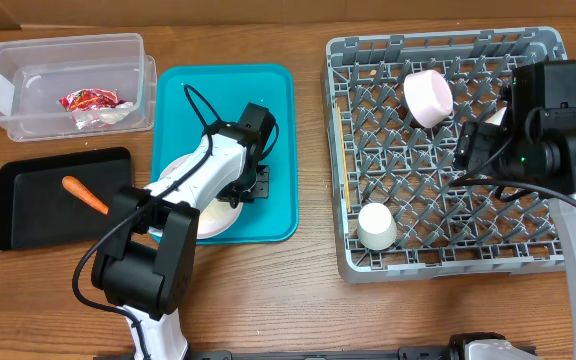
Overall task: Sort waste into correct bins and load items into the dishwasher
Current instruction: 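Lift the plate left and tip the rice over the black tray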
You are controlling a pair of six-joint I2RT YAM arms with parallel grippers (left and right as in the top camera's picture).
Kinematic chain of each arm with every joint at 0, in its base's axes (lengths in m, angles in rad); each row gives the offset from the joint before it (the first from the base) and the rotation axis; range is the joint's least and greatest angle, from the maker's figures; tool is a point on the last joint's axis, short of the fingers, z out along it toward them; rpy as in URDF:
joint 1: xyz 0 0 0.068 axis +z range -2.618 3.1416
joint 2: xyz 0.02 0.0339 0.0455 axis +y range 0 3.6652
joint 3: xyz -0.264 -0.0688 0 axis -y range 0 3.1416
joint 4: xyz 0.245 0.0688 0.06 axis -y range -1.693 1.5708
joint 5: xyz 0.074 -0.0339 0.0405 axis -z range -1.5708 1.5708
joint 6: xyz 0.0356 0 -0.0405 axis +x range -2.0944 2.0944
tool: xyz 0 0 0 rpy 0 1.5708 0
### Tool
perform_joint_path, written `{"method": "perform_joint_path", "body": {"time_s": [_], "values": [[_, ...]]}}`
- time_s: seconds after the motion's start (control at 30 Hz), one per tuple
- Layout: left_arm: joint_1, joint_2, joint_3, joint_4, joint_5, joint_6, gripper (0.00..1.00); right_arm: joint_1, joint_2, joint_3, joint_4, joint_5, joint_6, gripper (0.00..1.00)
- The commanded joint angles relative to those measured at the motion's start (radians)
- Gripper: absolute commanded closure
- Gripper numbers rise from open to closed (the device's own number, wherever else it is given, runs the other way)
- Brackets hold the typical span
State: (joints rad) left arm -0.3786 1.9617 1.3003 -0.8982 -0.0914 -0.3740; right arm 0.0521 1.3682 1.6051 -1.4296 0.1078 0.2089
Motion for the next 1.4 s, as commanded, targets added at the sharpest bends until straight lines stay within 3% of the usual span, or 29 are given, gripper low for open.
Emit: {"method": "perform_joint_path", "body": {"time_s": [0.0,1.37], "values": [[0.002,0.013,0.005,-0.018,-0.058,-0.007,0.96,-0.003,0.002,0.004,0.005,-0.004,0.0,0.21],[-0.002,0.013,0.311,-0.342,-0.182,-0.019,0.96,-0.003,0.002,0.004,0.005,-0.004,0.0,0.21]]}}
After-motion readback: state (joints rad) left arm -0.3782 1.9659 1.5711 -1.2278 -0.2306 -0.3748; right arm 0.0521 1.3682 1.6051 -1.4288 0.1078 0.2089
